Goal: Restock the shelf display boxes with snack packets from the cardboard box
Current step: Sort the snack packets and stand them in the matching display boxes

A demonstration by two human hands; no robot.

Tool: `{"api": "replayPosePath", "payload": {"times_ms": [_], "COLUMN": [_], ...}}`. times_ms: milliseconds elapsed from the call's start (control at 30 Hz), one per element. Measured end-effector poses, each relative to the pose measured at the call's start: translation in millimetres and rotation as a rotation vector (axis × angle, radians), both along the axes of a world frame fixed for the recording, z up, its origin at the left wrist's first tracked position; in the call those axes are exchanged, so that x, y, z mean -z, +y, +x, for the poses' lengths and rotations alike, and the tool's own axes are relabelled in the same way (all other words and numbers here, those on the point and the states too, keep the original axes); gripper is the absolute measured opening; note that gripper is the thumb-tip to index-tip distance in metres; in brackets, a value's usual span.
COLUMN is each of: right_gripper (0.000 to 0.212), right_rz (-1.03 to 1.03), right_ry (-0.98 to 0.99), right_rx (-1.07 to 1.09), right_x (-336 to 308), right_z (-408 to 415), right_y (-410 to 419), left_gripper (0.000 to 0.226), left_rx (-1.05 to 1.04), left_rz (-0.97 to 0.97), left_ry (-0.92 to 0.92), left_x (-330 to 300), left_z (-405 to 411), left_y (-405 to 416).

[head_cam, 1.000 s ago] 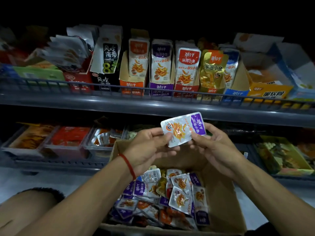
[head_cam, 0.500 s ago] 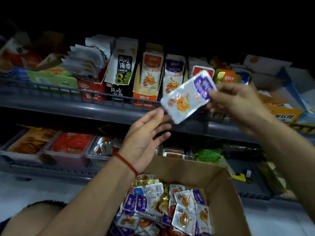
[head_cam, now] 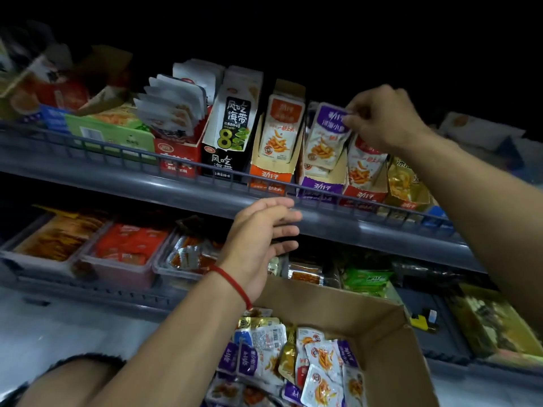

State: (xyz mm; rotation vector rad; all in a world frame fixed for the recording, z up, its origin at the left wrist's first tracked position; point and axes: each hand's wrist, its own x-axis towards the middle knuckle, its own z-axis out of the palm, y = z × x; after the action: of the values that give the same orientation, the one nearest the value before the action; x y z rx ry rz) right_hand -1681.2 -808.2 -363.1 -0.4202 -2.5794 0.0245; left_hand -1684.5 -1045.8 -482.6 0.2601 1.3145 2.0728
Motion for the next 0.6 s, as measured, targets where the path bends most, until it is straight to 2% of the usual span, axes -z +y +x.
{"api": "replayPosePath", "payload": {"times_ms": [233,400,600], "right_gripper": [0.031,0.046,0.053], "right_rz": [0.169,0.19,0.274], "right_ry": [-0.088,-0.117,-0.13], "right_rx": [0.125,0.146,0.205], "right_x": [11.4,13.4,19.8], "right_z": [-10.1,-13.7,-25.6], "right_y": [-10.3,-14.7,-16.5], "left_gripper": [0.017,0.018,0.018], "left_rx": [0.01,0.006,0.001], "left_rz": [-0.028,-0.039,-0.064], "left_ry": [0.0,-0.003,0.001], "left_x": [-0.8,-1.8,-2.9], "left_z": [1.6,2.0,4.2], "left_y": [-2.8,-4.2,-5.0]}}
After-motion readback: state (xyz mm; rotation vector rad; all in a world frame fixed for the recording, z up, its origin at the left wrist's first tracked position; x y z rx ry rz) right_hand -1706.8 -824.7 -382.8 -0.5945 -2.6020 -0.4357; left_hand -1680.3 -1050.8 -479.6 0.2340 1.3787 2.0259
